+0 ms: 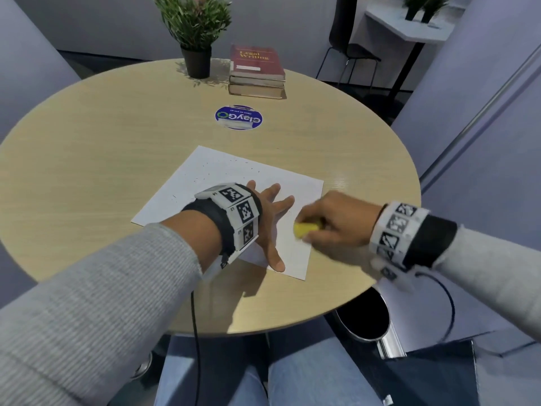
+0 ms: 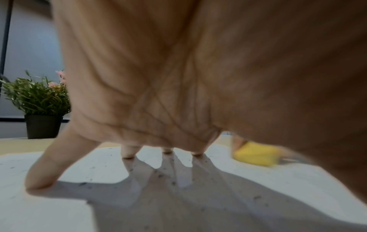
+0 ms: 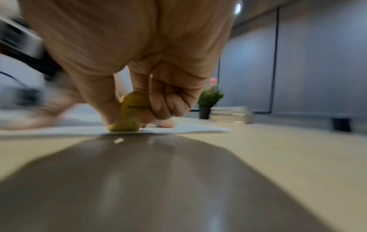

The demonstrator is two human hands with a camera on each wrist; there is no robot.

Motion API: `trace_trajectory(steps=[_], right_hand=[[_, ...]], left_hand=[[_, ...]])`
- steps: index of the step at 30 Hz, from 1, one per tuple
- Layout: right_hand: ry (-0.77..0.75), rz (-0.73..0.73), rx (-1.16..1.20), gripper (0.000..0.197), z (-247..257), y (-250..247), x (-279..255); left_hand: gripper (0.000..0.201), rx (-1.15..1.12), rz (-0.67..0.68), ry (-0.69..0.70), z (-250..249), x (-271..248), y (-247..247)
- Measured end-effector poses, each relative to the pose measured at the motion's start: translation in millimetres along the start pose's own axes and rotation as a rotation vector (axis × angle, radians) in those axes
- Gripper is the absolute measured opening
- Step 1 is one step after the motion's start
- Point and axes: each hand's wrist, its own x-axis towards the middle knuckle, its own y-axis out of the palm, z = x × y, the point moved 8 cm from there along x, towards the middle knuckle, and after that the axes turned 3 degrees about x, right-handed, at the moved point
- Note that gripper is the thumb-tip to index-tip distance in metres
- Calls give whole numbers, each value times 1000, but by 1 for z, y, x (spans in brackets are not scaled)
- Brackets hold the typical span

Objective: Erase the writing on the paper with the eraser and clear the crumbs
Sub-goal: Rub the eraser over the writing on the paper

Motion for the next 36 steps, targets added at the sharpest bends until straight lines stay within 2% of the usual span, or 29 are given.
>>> trace_trajectory(steps=[2, 3, 6, 8, 13, 15, 17, 18, 20, 23, 25, 28, 30, 33, 34, 36], right_hand=[[99, -89, -58, 33, -27, -15, 6], [102, -100, -61, 33, -29, -14, 6], [-63, 15, 30, 33, 24, 11, -10], [-105, 79, 68, 37, 34, 20, -16], [128, -101, -113, 33, -33, -19, 7], [45, -57, -48, 32, -8, -8, 2], [-106, 48, 9, 34, 36, 16, -13], [-130, 92, 27, 35, 44, 23, -18], [-66, 59, 33, 35, 30, 13, -10], [82, -95, -78, 32, -13, -15, 6], [50, -104, -53, 32, -2, -11, 3], [-100, 35, 29, 28, 46, 19, -16], [-33, 26, 42, 26, 36, 10, -12], [107, -103, -77, 31, -8, -19, 4], [102, -110, -75, 31, -10, -18, 4], [14, -51, -19, 31, 17, -4, -4]], left_hand=[[140, -37, -9, 5, 0, 0, 0], [141, -53, -26, 13, 1, 2, 0], [142, -5, -75, 42, 0, 4, 4], [138, 19, -53, 38, -1, 0, 5], [138, -71, -73, 45, 0, -1, -3], [142, -5, -37, 12, 2, 3, 2], [145, 13, -21, -7, 4, 7, 5], [147, 16, -30, -8, 4, 8, 4], [147, 16, -41, -6, 4, 10, 5], [147, 31, -47, 2, 3, 8, 4], [148, 22, -39, -12, 3, 7, 3], [145, -14, 0, -32, 3, -1, -1], [141, -18, -8, -29, 0, -7, -3], [140, 21, -55, -13, -1, -7, 1], [140, 26, -67, -9, -2, -6, 3], [138, 42, -106, 14, -4, -9, 1]])
